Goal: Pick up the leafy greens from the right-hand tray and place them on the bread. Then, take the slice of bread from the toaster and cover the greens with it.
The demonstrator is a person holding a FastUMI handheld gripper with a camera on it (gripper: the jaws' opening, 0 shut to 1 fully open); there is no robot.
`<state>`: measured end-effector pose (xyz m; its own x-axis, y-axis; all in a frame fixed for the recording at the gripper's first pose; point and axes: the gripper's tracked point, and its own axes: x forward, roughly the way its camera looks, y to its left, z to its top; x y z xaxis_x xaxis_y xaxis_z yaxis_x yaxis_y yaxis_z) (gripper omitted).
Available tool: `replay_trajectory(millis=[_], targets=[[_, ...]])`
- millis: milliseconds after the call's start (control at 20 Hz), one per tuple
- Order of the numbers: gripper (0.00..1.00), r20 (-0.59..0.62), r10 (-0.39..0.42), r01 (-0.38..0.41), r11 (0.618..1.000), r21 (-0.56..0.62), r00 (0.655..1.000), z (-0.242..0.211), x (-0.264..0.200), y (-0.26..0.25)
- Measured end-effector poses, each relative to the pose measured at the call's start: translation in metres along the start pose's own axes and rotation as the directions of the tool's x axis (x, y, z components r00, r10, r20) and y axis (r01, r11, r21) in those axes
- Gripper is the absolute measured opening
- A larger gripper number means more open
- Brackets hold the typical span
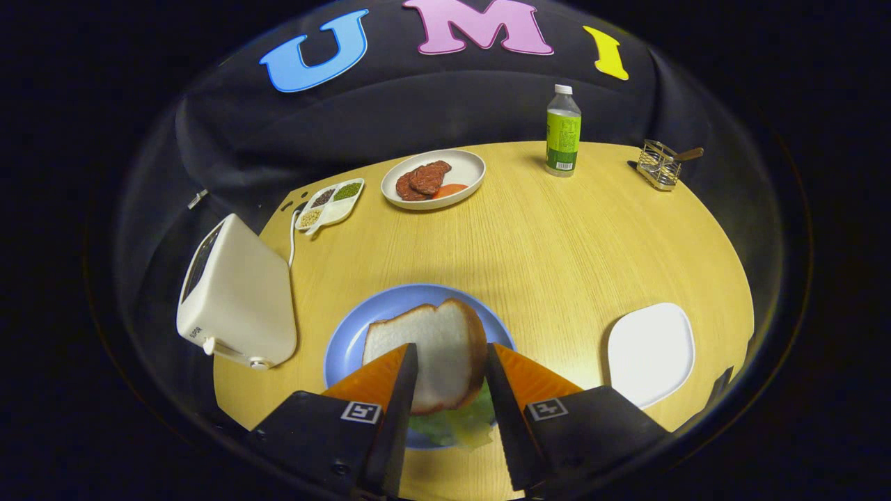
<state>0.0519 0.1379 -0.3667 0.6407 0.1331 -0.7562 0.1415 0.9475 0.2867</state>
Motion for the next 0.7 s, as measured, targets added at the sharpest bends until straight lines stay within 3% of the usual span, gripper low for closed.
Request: replay_trajectory(millis=[100,300,450,700], targets=[[0.68,-0.003,0.008,-0.008,1.000,-0.016,1.000,-0.001,-0.003,-0.008],[0.73,0.038,0.018,-0.016,0.998,-0.054,0.999,0.012,-0.022,-0.024],[0.76,0.127,0.042,-0.030,0.995,-0.098,0.991,0.039,-0.047,-0.030],[0.92,0.283,0.110,-0.056,0.980,-0.191,0.953,0.087,-0.109,-0.025]])
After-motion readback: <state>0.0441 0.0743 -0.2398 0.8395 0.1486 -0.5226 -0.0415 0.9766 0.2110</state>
